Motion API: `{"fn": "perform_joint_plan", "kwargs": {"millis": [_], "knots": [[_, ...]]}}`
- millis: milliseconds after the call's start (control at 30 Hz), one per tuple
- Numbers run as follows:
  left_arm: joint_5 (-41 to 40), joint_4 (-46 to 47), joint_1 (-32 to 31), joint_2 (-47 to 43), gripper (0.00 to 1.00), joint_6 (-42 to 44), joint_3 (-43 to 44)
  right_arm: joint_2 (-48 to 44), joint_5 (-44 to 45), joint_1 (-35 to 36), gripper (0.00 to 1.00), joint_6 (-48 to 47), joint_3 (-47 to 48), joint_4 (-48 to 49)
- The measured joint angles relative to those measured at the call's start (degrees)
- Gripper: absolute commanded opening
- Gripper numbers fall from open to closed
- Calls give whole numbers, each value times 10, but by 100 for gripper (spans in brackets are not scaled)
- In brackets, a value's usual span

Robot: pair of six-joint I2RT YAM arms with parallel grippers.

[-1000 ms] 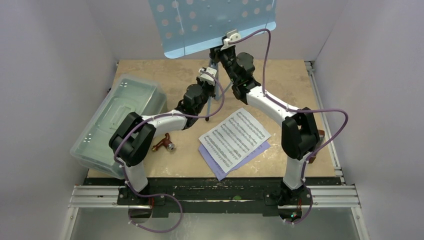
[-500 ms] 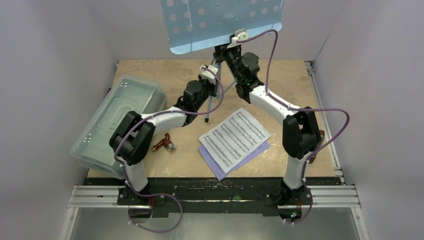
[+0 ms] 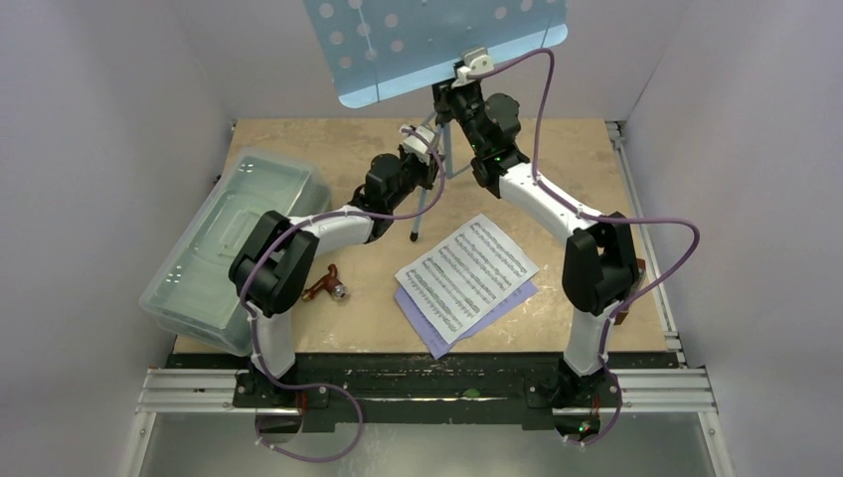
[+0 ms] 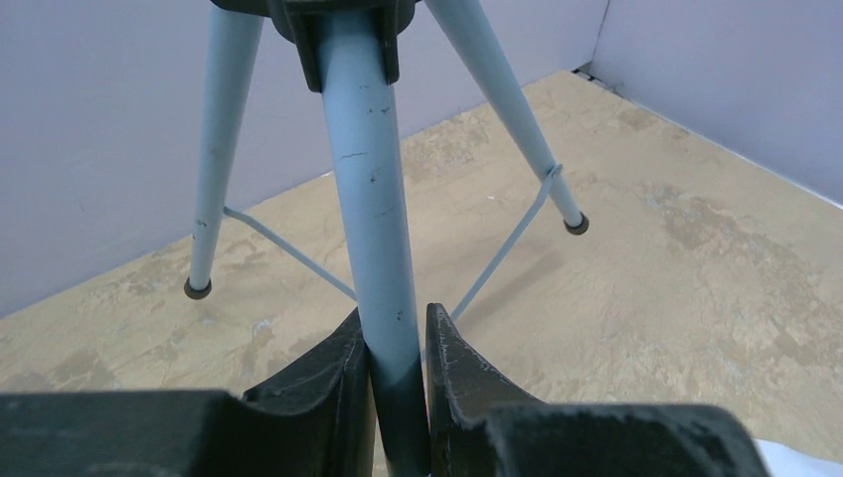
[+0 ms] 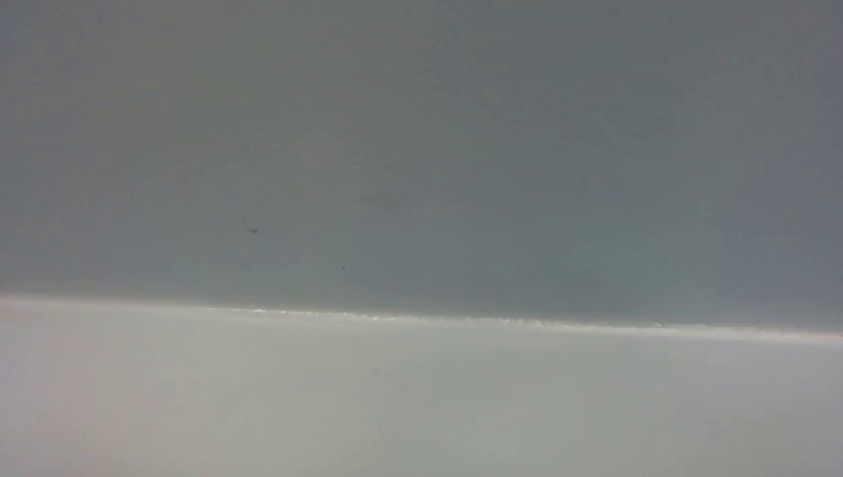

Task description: Set up the instrument practice props

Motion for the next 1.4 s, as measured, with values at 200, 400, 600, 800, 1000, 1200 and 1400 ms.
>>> {"fn": "perform_joint_plan", "kwargs": {"millis": [200,400,600,800,1000,1200,1400], "knots": [[22,-42,8,1,0,31,11,0,24,1,0,-19,0,-4],[45,-67,14,3,0,51,19,0,56,2,0,-28,3,-10],[82,-87,14,18,0,65,40,-31,111,3,0,-43,-45,12],[150,-113,-7,30,8,92,51,-143,215,11,0,-73,-188,47],[185,-191,-10,47,30,102,63,-172,254,32,0,-99,-229,84],[191,-292,0,65,54,71,68,-175,268,35,0,-120,-233,119],[193,-296,7,52,68,-7,63,-178,307,38,0,-118,-233,125]]}}
